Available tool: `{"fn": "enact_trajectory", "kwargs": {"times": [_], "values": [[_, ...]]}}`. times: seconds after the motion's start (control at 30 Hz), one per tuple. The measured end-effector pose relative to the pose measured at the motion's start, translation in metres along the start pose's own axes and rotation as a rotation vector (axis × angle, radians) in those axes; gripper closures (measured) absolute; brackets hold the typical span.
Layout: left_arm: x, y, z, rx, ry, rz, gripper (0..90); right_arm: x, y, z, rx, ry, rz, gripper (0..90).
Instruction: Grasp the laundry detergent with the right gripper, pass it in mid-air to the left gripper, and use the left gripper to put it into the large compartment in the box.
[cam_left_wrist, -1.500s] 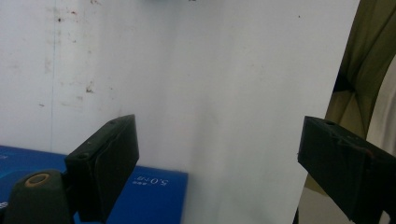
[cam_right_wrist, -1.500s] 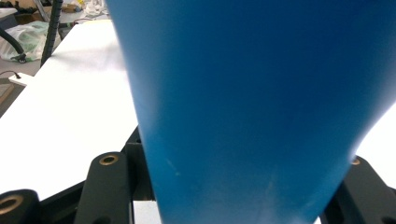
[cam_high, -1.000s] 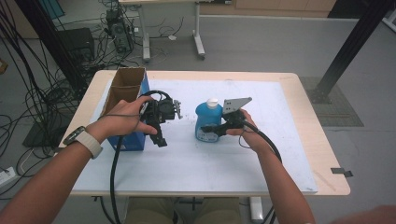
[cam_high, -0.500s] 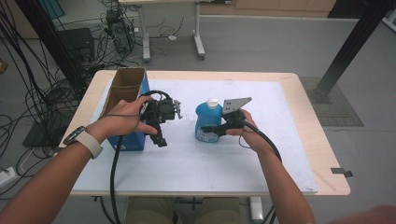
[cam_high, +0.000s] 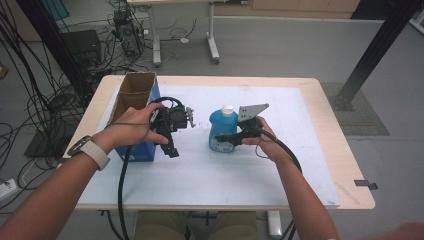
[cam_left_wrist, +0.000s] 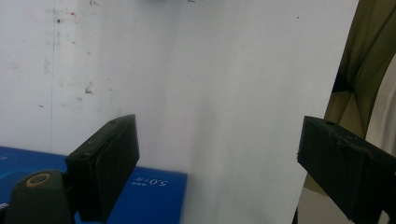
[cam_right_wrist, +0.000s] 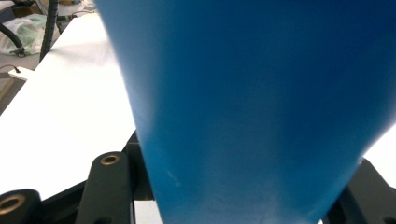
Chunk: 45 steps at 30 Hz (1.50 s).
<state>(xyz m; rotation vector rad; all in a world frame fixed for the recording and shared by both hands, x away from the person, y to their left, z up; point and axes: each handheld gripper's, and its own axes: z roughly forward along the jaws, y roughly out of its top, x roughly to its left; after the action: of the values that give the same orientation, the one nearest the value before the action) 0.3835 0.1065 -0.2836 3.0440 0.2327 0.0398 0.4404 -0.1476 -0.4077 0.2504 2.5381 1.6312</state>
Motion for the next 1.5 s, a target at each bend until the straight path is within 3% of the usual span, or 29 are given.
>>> {"fn": "enact_trajectory", "kwargs": {"times": [1.5], "values": [[0.0007, -0.0004, -0.0004, -0.004, 0.000, -0.007, 13.2, -0.0021, 0.0019, 0.0005, 0.019, 0.012, 0.005, 42.9]]}}
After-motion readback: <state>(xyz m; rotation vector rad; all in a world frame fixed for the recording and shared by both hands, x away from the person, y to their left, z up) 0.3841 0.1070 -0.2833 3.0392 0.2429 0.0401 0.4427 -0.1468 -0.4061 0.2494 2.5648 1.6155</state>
